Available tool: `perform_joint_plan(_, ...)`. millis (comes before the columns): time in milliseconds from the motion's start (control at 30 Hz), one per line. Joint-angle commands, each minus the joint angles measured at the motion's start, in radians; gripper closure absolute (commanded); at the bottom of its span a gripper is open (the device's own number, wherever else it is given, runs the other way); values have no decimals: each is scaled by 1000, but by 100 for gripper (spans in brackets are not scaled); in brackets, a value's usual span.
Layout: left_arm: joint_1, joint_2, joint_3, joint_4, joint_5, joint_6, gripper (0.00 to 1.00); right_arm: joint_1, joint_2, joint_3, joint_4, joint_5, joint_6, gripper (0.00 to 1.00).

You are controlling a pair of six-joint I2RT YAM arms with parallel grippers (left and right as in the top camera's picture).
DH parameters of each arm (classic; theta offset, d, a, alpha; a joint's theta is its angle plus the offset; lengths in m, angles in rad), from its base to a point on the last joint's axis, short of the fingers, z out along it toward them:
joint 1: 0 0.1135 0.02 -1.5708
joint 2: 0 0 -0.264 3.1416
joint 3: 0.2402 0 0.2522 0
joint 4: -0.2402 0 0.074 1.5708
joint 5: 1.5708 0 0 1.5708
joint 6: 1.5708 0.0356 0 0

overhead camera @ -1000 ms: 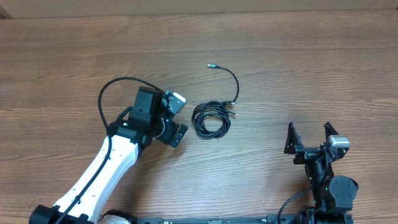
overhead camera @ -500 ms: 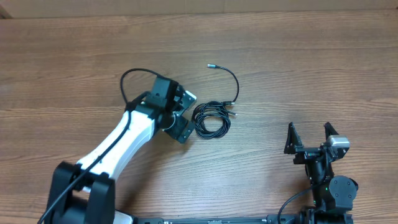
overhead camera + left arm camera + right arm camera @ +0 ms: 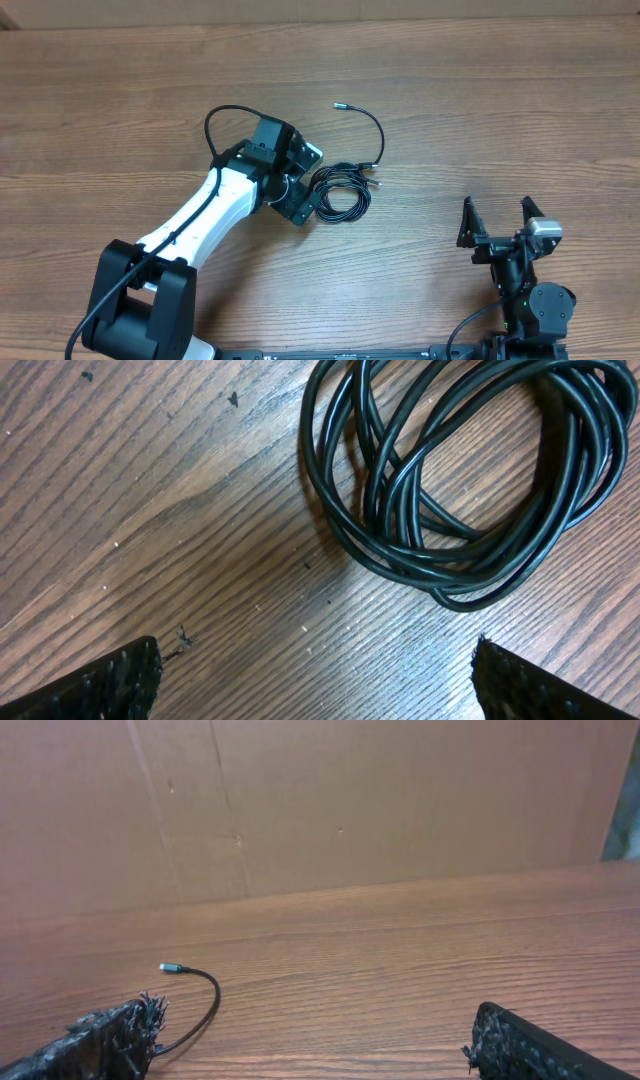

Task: Untangle cables
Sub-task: 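Move the left gripper over the coiled black cable bundle, then lower the left gripper and close it on the cable coil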

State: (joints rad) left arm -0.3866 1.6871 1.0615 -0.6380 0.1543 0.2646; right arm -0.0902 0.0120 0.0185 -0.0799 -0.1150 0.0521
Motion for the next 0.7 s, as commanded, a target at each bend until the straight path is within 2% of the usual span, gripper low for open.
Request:
perform_joint_plan(0, -7, 6, 24, 6, 35, -17, 0, -4, -9, -10, 4, 10, -1, 0)
perform_joint_plan(267, -6, 6, 24, 57, 228, -123, 0, -4, -9, -10, 4, 9, -1, 0)
perform_joint_plan(300, -6, 6, 24, 72, 232, -124, 18, -4, -9, -10, 4, 10, -1, 0)
perform_joint_plan(333, -7, 6, 24, 84, 230, -136, 29, -4, -9, -10, 4, 9, -1, 0)
perform_joint_plan(367, -6, 6, 24, 90, 229, -153, 25, -4, -9, -10, 4, 9, -1, 0)
perform_joint_plan(400, -6, 7, 24, 96, 222, -177, 0, -4, -9, -10, 4, 9, -1, 0)
perform_joint_plan(600, -7, 14, 22, 104, 13, -378, 0, -4, -9, -10, 4, 10, -1, 0)
perform_joint_plan(667, -7, 21, 22, 104, -8, -414, 1, -4, -9, -10, 4, 10, -1, 0)
